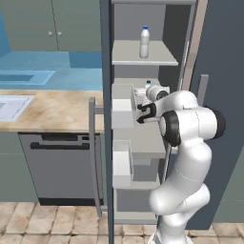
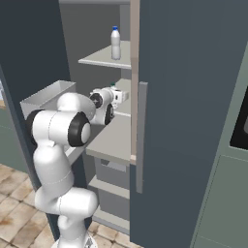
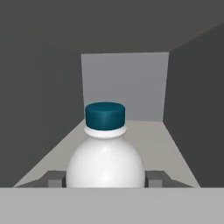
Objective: Take the bottled waters from the counter and place them in the freezer to freeze. Close the freezer door after placing the bottles.
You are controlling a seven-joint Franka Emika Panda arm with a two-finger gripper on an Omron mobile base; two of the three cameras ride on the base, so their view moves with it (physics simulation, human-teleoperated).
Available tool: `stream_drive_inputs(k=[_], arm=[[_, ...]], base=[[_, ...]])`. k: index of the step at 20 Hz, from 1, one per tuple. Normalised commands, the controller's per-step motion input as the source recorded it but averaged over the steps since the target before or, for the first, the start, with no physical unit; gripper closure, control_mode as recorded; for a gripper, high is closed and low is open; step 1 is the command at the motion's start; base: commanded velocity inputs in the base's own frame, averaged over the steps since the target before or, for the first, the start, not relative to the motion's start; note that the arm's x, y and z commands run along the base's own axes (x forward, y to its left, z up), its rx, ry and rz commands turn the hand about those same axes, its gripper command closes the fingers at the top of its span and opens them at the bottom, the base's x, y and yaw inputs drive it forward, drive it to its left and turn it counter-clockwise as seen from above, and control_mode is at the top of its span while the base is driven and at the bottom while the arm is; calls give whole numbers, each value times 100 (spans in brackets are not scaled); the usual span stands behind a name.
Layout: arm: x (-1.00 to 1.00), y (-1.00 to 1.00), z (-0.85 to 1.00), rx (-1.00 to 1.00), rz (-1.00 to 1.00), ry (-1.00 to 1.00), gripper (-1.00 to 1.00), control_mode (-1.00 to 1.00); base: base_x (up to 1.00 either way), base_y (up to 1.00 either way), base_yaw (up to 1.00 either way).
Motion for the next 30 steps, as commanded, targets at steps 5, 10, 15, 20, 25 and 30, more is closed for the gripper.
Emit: stream_drive_inputs(k=[5, 10, 15, 20, 25, 30], arm=[[44, 0, -6, 0, 0, 0, 100, -100], [38, 0, -17, 0, 0, 1, 100, -100], [28, 0, -36, 0, 0, 5, 100, -100], [16, 0, -34, 0, 0, 4, 100, -100], [9, 0, -20, 0, 0, 0, 100, -100], [4, 0, -9, 0, 0, -2, 100, -100]], base=[[0, 0, 0], [0, 0, 0], [0, 0, 0], [0, 0, 0], [0, 0, 0], [0, 0, 0]])
